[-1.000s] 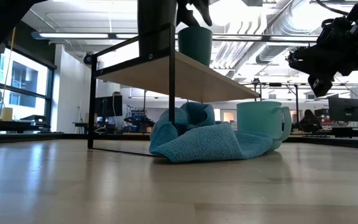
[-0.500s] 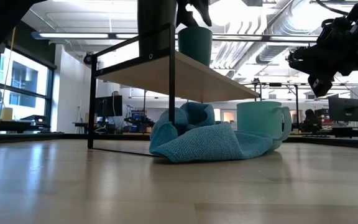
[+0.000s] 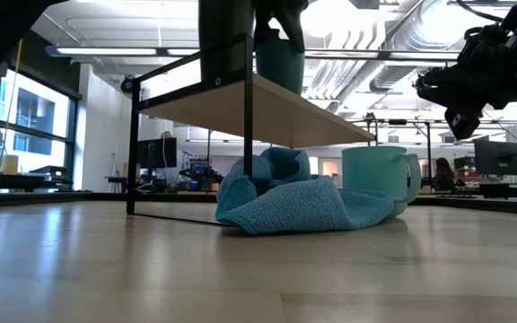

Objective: Stack small to large cups/mugs on shelf
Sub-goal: Put the green cup on the shelf

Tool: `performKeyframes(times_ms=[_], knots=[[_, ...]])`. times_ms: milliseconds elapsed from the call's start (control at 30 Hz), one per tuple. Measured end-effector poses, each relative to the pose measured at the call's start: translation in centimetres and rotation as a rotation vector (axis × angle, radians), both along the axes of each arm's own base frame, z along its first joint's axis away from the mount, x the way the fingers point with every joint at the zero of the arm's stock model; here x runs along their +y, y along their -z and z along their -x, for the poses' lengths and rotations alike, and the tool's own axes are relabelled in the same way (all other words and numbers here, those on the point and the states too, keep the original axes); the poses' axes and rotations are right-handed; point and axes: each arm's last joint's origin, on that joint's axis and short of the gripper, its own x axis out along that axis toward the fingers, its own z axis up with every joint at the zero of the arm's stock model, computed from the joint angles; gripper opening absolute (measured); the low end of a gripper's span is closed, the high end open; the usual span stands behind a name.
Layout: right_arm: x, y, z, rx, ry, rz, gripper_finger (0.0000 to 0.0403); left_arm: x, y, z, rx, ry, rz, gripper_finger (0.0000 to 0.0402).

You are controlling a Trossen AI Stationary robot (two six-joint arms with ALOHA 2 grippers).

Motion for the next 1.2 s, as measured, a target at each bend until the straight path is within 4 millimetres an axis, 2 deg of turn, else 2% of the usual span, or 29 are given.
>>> performKeyframes(times_ms=[1200], knots=[[0.0, 0.0, 0.0, 0.0, 0.0, 0.0, 0.0089, 0.35, -0.55, -0.84, -0.107, 0.03, -0.029, 0.0129]])
